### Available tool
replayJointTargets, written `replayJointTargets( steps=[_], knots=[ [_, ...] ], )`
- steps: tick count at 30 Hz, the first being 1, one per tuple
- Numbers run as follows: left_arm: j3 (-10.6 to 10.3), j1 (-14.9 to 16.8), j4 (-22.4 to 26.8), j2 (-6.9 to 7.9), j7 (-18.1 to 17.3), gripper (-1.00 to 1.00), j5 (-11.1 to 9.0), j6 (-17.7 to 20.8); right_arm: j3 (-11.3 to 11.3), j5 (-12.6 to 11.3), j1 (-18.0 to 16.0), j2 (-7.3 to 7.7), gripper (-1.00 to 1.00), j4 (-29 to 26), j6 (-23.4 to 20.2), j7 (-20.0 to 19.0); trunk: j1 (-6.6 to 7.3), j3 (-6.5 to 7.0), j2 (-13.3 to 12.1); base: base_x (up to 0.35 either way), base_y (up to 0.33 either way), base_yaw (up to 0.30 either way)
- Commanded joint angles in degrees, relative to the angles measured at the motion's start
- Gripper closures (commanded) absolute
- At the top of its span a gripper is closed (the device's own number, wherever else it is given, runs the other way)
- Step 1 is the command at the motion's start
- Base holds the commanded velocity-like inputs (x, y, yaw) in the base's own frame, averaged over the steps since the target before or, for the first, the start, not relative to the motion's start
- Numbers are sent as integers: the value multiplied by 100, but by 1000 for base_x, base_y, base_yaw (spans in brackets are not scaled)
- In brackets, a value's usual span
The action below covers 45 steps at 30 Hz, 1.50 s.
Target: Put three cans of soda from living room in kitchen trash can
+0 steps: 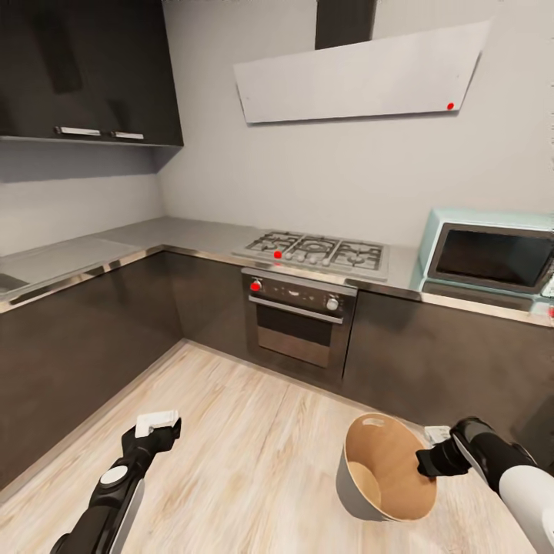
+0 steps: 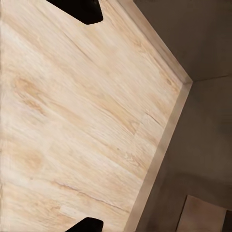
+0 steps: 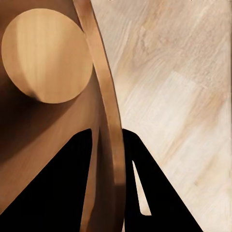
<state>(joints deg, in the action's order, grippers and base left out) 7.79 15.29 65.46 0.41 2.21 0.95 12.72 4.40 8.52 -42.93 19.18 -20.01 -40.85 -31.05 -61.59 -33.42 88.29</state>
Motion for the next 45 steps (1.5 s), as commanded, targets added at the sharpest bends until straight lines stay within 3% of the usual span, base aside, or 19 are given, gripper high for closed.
replayJointTargets(
  steps=[1,17,28,45],
  knots=[
    [1,0,-2,-1,2,-100,0,-2,-18,-110,8,8,100,0,11,-14,0,1,0,-263,0,0],
    [-5,0,-9,-13,8,-100,13,-7,-35,-148,169,24,100,13,544,-7,0,1,0,-313,0,0],
    [-5,0,-7,1,5,-100,10,-7,-41,-157,175,17,100,14,586,-13,0,1,0,-320,30,-111],
    [-5,0,-22,11,-1,-100,18,-7,-37,-158,248,17,100,13,607,-7,0,1,0,-252,200,-181]
  ],
)
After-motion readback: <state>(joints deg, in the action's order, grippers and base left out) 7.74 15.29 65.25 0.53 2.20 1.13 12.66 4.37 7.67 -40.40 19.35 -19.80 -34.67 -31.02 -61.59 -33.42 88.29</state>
